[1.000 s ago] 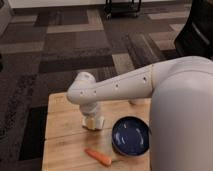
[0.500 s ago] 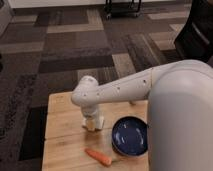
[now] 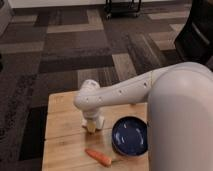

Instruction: Place the white sponge in the ceramic bowl

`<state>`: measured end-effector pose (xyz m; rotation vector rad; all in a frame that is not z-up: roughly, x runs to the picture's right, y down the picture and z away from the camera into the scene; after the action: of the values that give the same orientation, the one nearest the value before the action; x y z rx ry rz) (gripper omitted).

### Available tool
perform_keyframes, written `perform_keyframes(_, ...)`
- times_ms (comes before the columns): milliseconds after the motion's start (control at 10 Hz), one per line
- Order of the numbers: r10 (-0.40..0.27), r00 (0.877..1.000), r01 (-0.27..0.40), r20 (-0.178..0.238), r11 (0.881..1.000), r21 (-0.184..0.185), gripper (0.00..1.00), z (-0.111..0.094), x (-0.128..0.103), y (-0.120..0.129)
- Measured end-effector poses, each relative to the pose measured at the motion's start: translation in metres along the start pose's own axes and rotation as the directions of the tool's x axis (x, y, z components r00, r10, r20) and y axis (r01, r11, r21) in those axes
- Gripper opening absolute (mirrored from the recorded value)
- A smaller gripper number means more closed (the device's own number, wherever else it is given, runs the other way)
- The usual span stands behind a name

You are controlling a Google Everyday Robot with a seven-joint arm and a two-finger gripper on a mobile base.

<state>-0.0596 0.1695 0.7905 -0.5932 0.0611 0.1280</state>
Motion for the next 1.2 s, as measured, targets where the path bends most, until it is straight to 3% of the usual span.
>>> perform_keyframes(100,0.008,1.000,-0.008,0.002,1.000,0.007,0.53,-0.001,0.001,-0.001)
perform_keyframes(200,0.028,1.000,-0.028,0.001,0.999,0.025,0.36,-0.007,0.004,-0.005)
perform_keyframes(300,0.036,0.999,-0.036,-0.004,0.999,0.030,0.30,-0.009,0.006,-0.006)
perform_keyframes(500,0.069,0.998,-0.069,-0.011,0.996,0.052,0.03,-0.026,0.012,-0.010)
perform_keyframes(700,0.084,0.996,-0.083,-0.003,0.994,0.064,0.00,-0.040,0.013,-0.013)
perform_keyframes(800,0.098,0.995,-0.097,0.000,0.990,0.103,0.00,-0.062,0.017,-0.021)
perform_keyframes(1000,0.116,0.993,-0.115,0.000,0.984,0.140,0.00,-0.080,0.025,-0.026)
perform_keyframes(1100,0.155,0.988,-0.151,-0.009,0.973,0.174,0.00,-0.096,0.042,-0.026)
perform_keyframes(1200,0.171,0.985,-0.166,-0.012,0.969,0.185,0.00,-0.101,0.049,-0.024)
